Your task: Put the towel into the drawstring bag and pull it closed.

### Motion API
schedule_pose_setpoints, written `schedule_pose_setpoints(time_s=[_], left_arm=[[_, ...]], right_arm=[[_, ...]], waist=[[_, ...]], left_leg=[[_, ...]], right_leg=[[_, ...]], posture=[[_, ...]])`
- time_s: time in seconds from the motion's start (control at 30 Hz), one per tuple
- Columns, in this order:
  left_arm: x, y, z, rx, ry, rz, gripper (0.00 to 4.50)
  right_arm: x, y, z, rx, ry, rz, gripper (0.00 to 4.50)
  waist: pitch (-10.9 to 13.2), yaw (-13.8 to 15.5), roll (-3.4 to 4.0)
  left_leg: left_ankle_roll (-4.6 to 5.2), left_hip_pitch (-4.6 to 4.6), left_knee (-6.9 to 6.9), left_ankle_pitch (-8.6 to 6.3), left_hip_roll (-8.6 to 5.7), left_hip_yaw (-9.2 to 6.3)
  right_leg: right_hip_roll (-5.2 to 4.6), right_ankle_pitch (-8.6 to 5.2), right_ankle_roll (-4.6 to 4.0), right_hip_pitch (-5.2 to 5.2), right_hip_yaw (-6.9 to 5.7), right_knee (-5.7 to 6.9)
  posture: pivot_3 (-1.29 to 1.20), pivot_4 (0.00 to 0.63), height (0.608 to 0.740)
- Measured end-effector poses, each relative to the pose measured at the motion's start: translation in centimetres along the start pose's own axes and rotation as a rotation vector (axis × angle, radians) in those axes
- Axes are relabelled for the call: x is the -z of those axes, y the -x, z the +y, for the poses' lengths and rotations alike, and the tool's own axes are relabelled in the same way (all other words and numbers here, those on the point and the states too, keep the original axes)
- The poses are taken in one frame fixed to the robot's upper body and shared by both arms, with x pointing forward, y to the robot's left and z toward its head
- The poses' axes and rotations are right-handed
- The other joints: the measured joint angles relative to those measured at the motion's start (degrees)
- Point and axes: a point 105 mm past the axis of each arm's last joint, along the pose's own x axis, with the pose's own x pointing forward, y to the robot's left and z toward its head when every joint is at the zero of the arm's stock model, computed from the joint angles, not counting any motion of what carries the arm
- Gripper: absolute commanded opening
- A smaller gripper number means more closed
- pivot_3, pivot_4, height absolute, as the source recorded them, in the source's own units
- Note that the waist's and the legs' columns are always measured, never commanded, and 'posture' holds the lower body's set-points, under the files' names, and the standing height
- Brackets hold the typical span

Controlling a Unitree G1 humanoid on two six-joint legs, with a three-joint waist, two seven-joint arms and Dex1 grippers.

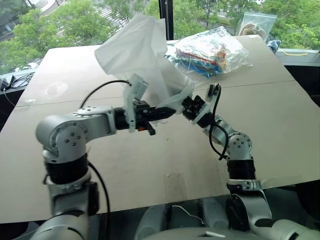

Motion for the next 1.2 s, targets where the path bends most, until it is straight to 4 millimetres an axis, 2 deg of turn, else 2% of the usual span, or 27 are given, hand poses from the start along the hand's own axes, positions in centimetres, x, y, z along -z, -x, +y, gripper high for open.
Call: schedule_pose_setpoints(time_s=[0.07, 0.1, 0.17, 0.37, 0.57, 0.6, 0.63, 0.7, 0.73, 0.77, 0.8, 0.87, 0.9, 0.93, 1.03, 1.2], left_arm=[[0.0, -0.9, -1.0, 0.050, 0.026, -0.008, 0.00], [-0.4, -1.1, -1.2, 0.058, 0.036, -0.018, 0.00], [-0.3, -1.1, -1.1, 0.060, 0.053, -0.010, 0.00], [-0.1, -1.2, -1.1, 0.079, 0.095, -0.013, 0.00], [0.2, -0.6, 0.0, 0.086, 0.198, 0.000, 0.00], [0.3, -0.7, 0.2, 0.087, 0.211, 0.011, 0.00], [0.4, -0.7, 0.4, 0.086, 0.219, 0.022, 0.00], [1.3, -0.9, 0.8, 0.088, 0.250, 0.071, 0.00], [1.7, -0.7, 1.7, 0.038, 0.256, 0.083, 0.00], [2.3, -0.2, 3.2, -0.006, 0.288, 0.077, 0.00], [2.6, 0.4, 4.6, -0.075, 0.294, 0.061, 0.00], [2.6, 1.6, 7.1, -0.207, 0.293, 0.028, 0.00], [2.5, 2.0, 8.1, -0.251, 0.288, 0.010, 0.00], [2.3, 2.0, 8.4, -0.260, 0.278, -0.006, 0.00], [2.3, 1.8, 8.8, -0.254, 0.263, -0.020, 0.00], [2.4, 2.0, 9.6, -0.262, 0.233, -0.024, 0.00]], right_arm=[[1.0, -0.5, -0.6, 0.036, 0.073, 0.030, 0.02], [2.1, -1.0, -0.7, 0.037, 0.138, 0.069, 0.02], [2.4, -1.1, -0.6, 0.022, 0.175, 0.080, 0.02], [2.4, -1.3, -0.6, 0.003, 0.314, 0.081, 0.02], [2.6, -1.2, -1.0, 0.065, 0.389, 0.122, 0.02], [2.5, -1.0, -1.2, 0.082, 0.402, 0.134, 0.95], [2.6, -0.9, -1.2, 0.087, 0.409, 0.148, 1.16], [2.9, 0.0, -1.6, 0.122, 0.437, 0.203, 2.10], [3.0, 0.4, -1.6, 0.129, 0.446, 0.222, 2.60], [2.9, 2.0, -2.9, 0.202, 0.490, 0.285, 2.91], [3.0, 3.4, -3.8, 0.252, 0.516, 0.340, 2.91], [4.5, 4.6, -3.9, 0.248, 0.530, 0.433, 2.91], [5.5, 5.1, -3.8, 0.228, 0.535, 0.490, 3.17], [6.2, 5.2, -3.5, 0.210, 0.534, 0.524, 3.40], [6.3, 5.0, -2.8, 0.178, 0.571, 0.539, 4.45], [5.0, 5.5, -3.4, 0.249, 0.661, 0.533, 4.45]], waist=[[0.0, -0.2, 0.00], [0.0, -0.5, 0.01], [0.0, -0.7, 0.01], [0.0, -0.2, 0.01], [0.0, -0.1, 0.01], [0.0, 0.0, 0.01], [0.0, 0.0, 0.01], [0.0, 0.0, 0.01], [0.0, -0.1, 0.02], [0.0, -0.1, 0.01], [0.0, -0.1, 0.01], [0.0, -0.2, 0.01], [0.0, -0.3, 0.01], [0.0, -0.2, 0.01], [0.0, 0.2, 0.00], [0.0, 0.8, -0.04]], left_leg=[[0.00, 0.00, 0.00, 0.00, 0.00, 0.10], [0.00, -0.01, -0.01, 0.00, 0.03, 0.23], [0.00, 0.00, 0.00, 0.00, 0.03, 0.30], [0.00, 0.00, 0.10, 0.00, 0.03, 0.39], [-0.01, 0.00, 0.11, 0.00, 0.03, 0.39], [-0.01, 0.00, 0.11, 0.00, 0.03, 0.39], [-0.01, 0.00, 0.11, 0.00, 0.02, 0.39], [-0.01, 0.00, 0.10, 0.00, 0.02, 0.39], [-0.01, 0.00, 0.10, 0.00, 0.01, 0.42], [-0.01, 0.00, 0.09, 0.01, 0.01, 0.48], [-0.01, 0.01, 0.09, 0.00, 0.01, 0.50], [-0.01, 0.01, 0.05, 0.01, 0.09, 0.60], [-0.01, 0.01, 0.01, 0.01, 0.13, 0.64], [-0.01, 0.01, 0.01, 0.00, 0.14, 0.64], [-0.01, 0.01, 0.08, 0.00, 0.11, 0.65], [0.00, 0.00, 0.08, 0.00, 0.07, 0.60]], right_leg=[[0.00, 0.00, 0.00, -0.02, 0.10, 0.07], [0.03, 0.00, 0.00, -0.10, 0.20, 0.18], [0.02, 0.00, 0.00, -0.17, 0.24, 0.37], [0.03, 0.00, 0.00, -0.21, 0.23, 0.43], [0.02, 0.00, 0.00, -0.27, 0.23, 0.47], [0.02, 0.00, 0.00, -0.27, 0.23, 0.47], [0.02, 0.00, 0.00, -0.27, 0.23, 0.46], [0.01, 0.00, 0.00, -0.28, 0.24, 0.48], [0.00, 0.00, 0.00, -0.30, 0.27, 0.49], [0.01, 0.00, 0.00, -0.38, 0.31, 0.59], [-0.01, 0.00, 0.00, -0.39, 0.32, 0.60], [0.02, -0.01, -0.01, -0.45, 0.35, 0.63], [0.02, -0.01, -0.01, -0.46, 0.38, 0.64], [0.01, -0.01, -0.01, -0.46, 0.36, 0.65], [-0.02, -0.01, -0.01, -0.44, 0.35, 0.62], [-0.05, -0.01, -0.01, -0.45, 0.31, 0.61]], posture=[[0.00, 0.150, 0.740], [0.00, 0.150, 0.740], [0.00, 0.150, 0.740], [0.00, 0.150, 0.740], [0.00, 0.150, 0.740], [0.00, 0.150, 0.740], [0.00, 0.150, 0.740], [0.00, 0.150, 0.740], [0.00, 0.150, 0.740], [0.00, 0.150, 0.740], [0.00, 0.150, 0.740], [0.00, 0.150, 0.740], [0.00, 0.150, 0.740], [0.00, 0.150, 0.740], [0.00, 0.150, 0.740], [0.00, 0.150, 0.740]])
